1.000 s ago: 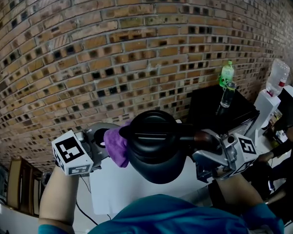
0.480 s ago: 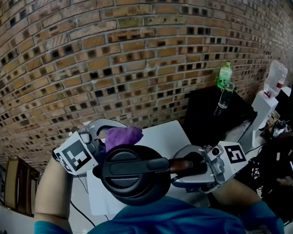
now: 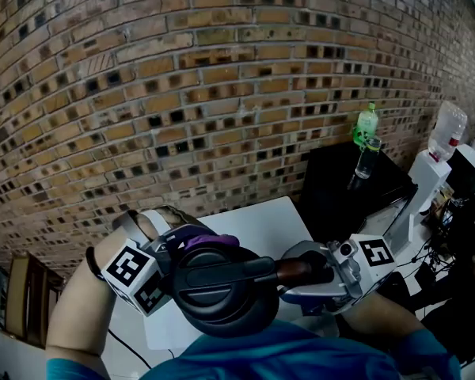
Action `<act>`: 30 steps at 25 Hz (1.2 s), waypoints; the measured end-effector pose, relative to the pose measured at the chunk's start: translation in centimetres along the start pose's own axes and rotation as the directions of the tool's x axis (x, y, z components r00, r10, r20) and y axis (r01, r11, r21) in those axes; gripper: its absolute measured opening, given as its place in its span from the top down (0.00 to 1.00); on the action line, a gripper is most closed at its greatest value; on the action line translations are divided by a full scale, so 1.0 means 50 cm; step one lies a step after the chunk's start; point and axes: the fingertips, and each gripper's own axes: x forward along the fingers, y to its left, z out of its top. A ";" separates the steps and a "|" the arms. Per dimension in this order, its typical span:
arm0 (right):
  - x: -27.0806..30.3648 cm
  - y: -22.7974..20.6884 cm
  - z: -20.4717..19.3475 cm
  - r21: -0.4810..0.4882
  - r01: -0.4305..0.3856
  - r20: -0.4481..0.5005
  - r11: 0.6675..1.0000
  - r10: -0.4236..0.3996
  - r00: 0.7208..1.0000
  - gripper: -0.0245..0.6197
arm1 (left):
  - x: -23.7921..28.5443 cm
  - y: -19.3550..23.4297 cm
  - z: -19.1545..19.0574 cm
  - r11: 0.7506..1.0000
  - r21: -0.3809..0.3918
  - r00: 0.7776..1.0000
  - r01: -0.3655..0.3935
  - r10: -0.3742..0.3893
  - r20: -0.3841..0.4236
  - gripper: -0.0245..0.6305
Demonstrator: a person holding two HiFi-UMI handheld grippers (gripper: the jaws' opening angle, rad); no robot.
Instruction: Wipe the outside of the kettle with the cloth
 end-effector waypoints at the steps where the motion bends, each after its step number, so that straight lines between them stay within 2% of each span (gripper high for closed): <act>1: -0.003 -0.002 0.010 0.007 0.002 0.024 1.000 -0.002 1.000 0.82 | 0.013 -0.021 -0.001 1.000 0.002 1.000 0.028 -0.028 0.003 0.84; 3: -0.013 -0.011 0.033 0.018 0.012 0.074 1.000 -0.013 0.997 0.82 | 0.038 -0.058 -0.005 0.997 -0.008 0.997 0.072 -0.071 0.023 0.84; 6: -0.032 -0.030 0.062 0.041 0.030 0.137 0.999 -0.035 0.990 0.82 | 0.059 -0.085 0.004 0.995 -0.056 0.993 0.081 -0.075 0.089 0.84; 9: -0.045 -0.035 0.083 0.035 0.035 0.168 0.999 -0.040 0.985 0.82 | 0.067 -0.110 0.003 0.991 -0.085 0.989 0.102 -0.092 0.113 0.85; 11: -0.043 -0.032 0.098 0.000 0.036 0.175 0.999 -0.035 0.984 0.82 | 0.071 -0.126 -0.004 0.982 -0.134 0.983 0.133 -0.113 0.143 0.84; 12: -0.041 -0.031 0.106 -0.025 0.041 0.175 0.999 -0.036 0.984 0.82 | 0.073 -0.129 -0.011 0.972 -0.185 0.979 0.145 -0.114 0.171 0.84; 14: -0.038 -0.034 0.123 -0.076 0.065 0.176 0.995 -0.050 0.983 0.82 | 0.071 -0.115 -0.024 0.933 -0.328 0.968 0.144 -0.063 0.244 0.85; 16: -0.045 -0.048 0.143 -0.120 0.116 0.179 0.986 -0.093 0.979 0.82 | 0.055 -0.068 -0.026 0.876 -0.471 0.951 0.102 0.053 0.303 0.84; 17: -0.051 -0.057 0.152 -0.139 0.149 0.182 0.979 -0.123 0.976 0.82 | 0.041 -0.033 -0.021 0.846 -0.529 0.941 0.067 0.123 0.315 0.84; 19: -0.060 -0.070 0.171 -0.178 0.214 0.188 0.961 -0.180 0.966 0.82 | 0.007 0.037 -0.021 0.788 -0.615 0.923 -0.031 0.259 0.285 0.84; 21: -0.067 -0.084 0.178 -0.237 0.280 0.169 0.930 -0.245 0.955 0.82 | -0.031 0.095 -0.028 0.753 -0.645 0.905 -0.134 0.358 0.230 0.84; 25: -0.063 -0.120 0.149 -0.371 0.384 0.079 0.846 -0.383 0.920 0.82 | -0.090 0.160 0.001 0.725 -0.641 0.881 -0.252 0.446 0.158 0.84; 27: -0.075 -0.145 0.140 -0.360 0.435 0.089 0.825 -0.434 0.896 0.82 | -0.091 0.171 0.002 0.695 -0.656 0.880 -0.295 0.465 0.097 0.84; 29: -0.086 -0.167 0.140 -0.320 0.481 0.121 0.816 -0.469 0.875 0.82 | -0.082 0.174 -0.002 0.658 -0.686 0.878 -0.311 0.475 0.058 0.84; 30: -0.089 -0.177 0.140 -0.316 0.500 0.126 0.806 -0.487 0.864 0.82 | -0.074 0.171 -0.004 0.649 -0.694 0.882 -0.312 0.469 0.042 0.85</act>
